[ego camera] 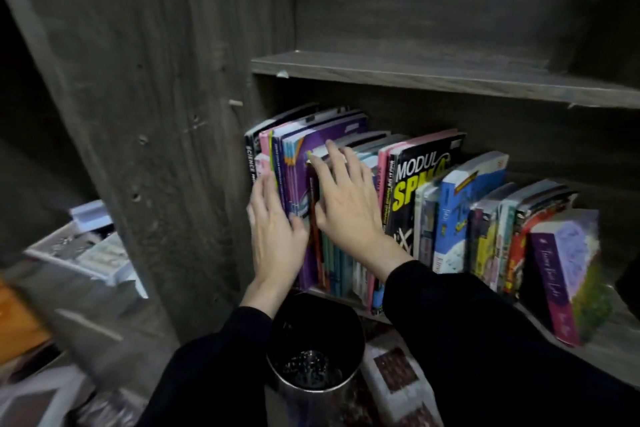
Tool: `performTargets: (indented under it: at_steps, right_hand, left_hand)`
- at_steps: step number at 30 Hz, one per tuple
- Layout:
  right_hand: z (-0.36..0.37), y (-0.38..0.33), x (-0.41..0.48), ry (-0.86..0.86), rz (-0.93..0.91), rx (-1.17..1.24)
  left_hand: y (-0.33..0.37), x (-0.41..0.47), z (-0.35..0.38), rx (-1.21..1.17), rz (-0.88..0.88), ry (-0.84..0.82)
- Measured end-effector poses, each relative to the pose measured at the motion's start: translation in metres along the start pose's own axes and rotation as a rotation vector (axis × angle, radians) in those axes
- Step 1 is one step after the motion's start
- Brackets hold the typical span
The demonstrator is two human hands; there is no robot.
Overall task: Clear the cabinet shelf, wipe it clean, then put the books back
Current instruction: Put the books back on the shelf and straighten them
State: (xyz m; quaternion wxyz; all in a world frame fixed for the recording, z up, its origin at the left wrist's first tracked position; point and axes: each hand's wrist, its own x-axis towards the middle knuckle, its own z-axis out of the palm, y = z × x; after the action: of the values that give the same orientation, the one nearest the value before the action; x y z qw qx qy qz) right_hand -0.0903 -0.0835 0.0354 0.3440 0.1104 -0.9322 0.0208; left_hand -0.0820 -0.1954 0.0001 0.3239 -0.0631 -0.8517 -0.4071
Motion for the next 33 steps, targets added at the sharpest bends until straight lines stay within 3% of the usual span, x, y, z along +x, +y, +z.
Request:
performTargets:
  at_steps: [4,10,18,23,29,33]
  right_hand:
    - [-0.004,-0.009,0.018,-0.034,-0.029,0.122]
    - [-0.013,-0.025,0.06,-0.262,-0.018,0.378]
    - [-0.01,-0.022,0.064,-0.295,-0.006,0.365]
    - [-0.006,-0.018,0.062,-0.273,-0.029,0.349]
    - [-0.006,-0.014,0.063,-0.293,-0.04,0.357]
    - [-0.006,-0.014,0.064,-0.296,-0.054,0.365]
  left_hand:
    - [-0.004,-0.001,0.002,-0.013,0.001,-0.008]
    - [-0.003,0.013,-0.012,0.094,-0.01,-0.01]
    - [-0.005,0.032,-0.022,0.247,-0.109,-0.171]
    - [-0.002,0.026,-0.022,0.18,-0.114,-0.12]
    - [-0.014,-0.015,-0.029,0.092,0.041,0.179]
    - [-0.026,-0.003,-0.034,-0.123,-0.068,0.037]
